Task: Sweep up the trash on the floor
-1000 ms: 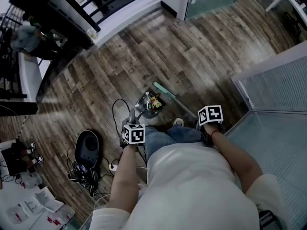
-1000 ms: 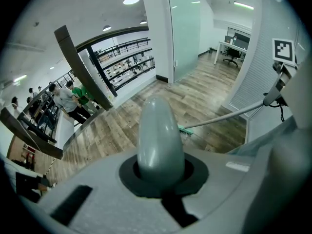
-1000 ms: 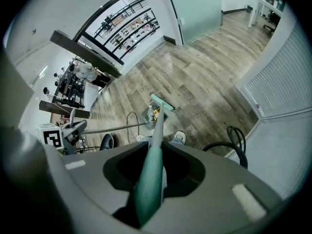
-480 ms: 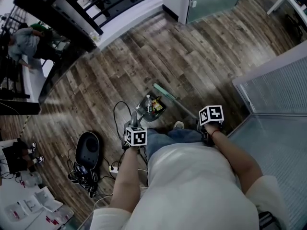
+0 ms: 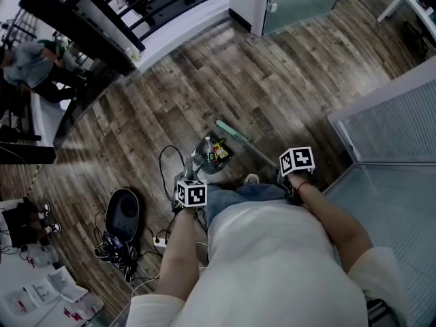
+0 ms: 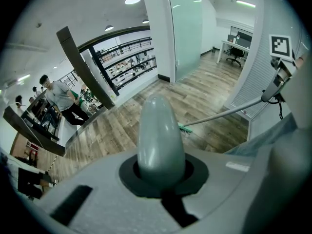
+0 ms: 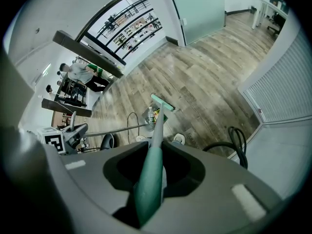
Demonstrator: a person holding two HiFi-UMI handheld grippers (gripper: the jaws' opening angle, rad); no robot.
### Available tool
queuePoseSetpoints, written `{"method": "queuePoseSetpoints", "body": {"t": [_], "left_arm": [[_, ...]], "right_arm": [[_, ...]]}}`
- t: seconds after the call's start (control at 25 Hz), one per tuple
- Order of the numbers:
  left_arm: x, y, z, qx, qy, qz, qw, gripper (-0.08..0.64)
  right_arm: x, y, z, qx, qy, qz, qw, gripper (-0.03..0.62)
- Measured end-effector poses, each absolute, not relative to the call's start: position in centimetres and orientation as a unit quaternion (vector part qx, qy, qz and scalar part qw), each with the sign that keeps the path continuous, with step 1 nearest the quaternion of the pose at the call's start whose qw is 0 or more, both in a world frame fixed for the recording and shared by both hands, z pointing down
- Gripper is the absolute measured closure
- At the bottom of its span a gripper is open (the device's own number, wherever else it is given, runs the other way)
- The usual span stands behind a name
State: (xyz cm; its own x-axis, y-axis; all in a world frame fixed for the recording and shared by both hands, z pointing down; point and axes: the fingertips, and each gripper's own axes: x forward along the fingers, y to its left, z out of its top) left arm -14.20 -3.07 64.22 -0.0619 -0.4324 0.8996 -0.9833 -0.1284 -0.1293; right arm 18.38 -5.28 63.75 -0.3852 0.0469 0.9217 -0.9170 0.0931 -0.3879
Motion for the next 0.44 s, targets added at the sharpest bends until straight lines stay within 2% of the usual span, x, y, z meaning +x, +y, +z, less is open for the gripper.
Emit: {"method": "queuePoseSetpoints", "body": {"t": [0.44], "left_arm": [[-14.38,-3.20,64.31,0.606,-0.584,0.437,0.317,0.551]], "right_arm": [[18.61,-6.14,63.94,0.360,-0.605,0.569,0.424,0.495]]}}
